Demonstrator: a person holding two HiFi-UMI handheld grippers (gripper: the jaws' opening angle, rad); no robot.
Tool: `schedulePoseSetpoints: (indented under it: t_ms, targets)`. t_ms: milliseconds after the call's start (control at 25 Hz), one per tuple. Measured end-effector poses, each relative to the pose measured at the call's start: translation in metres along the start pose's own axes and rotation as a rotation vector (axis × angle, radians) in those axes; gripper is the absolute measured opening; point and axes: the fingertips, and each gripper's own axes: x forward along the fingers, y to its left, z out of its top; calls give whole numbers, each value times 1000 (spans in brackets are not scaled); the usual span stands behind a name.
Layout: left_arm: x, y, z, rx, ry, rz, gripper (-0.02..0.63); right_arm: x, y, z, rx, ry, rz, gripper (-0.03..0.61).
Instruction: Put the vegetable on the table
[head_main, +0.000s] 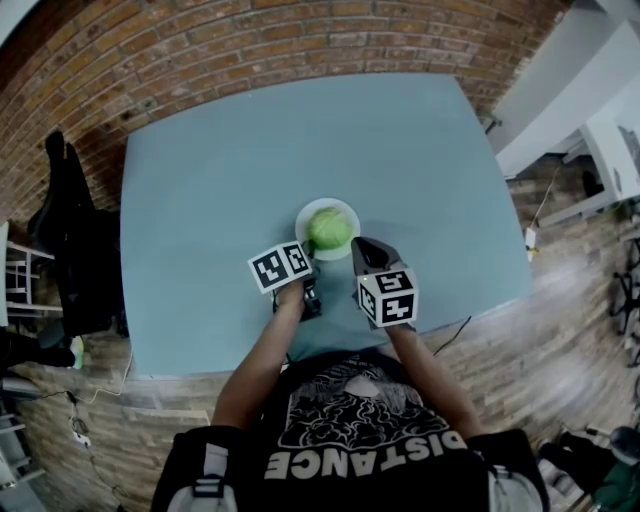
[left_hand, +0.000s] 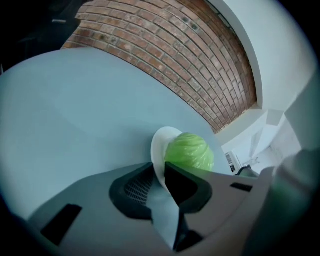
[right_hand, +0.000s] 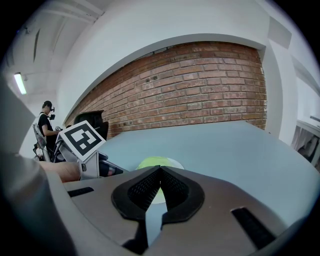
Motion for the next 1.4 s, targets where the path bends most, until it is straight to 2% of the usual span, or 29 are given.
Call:
schedulePoseSetpoints:
  t_ms: [240, 360, 440, 560, 720, 920, 1040, 1160, 1240, 1400]
  targets:
    - [-1, 0, 2, 119, 15, 36, 66, -1, -1, -3, 1, 6, 3, 8]
    - [-6, 0, 10, 275, -16, 109, 72, -1, -2, -4, 2, 7, 3, 8]
    - [-7, -2, 16, 351, -40, 127, 72, -2, -3, -5, 3, 7, 4, 8]
    - [-11, -8, 20, 370, -67, 112, 72, -4, -3, -5, 2, 7, 7, 8]
    - [-18, -21, 19, 393, -100, 49, 72, -6, -6, -5, 2, 5, 12, 8]
    - [-38, -45, 29, 456, -212, -27, 72, -8, -1, -5, -1, 7, 34, 8]
    - [-51, -64, 28, 486, -247, -82, 71, -9, 3, -1, -12, 4, 53, 8]
    - [-64, -76, 25, 526, -276, -93, 70, -10, 11, 7, -25, -6, 78, 8]
    - [-72, -81, 24, 540, -294, -101, 12, -12, 18, 13, -45, -14, 94, 8]
    - [-85, -90, 19, 553, -328, -107, 8, -21, 29, 22, -70, -40, 128, 8]
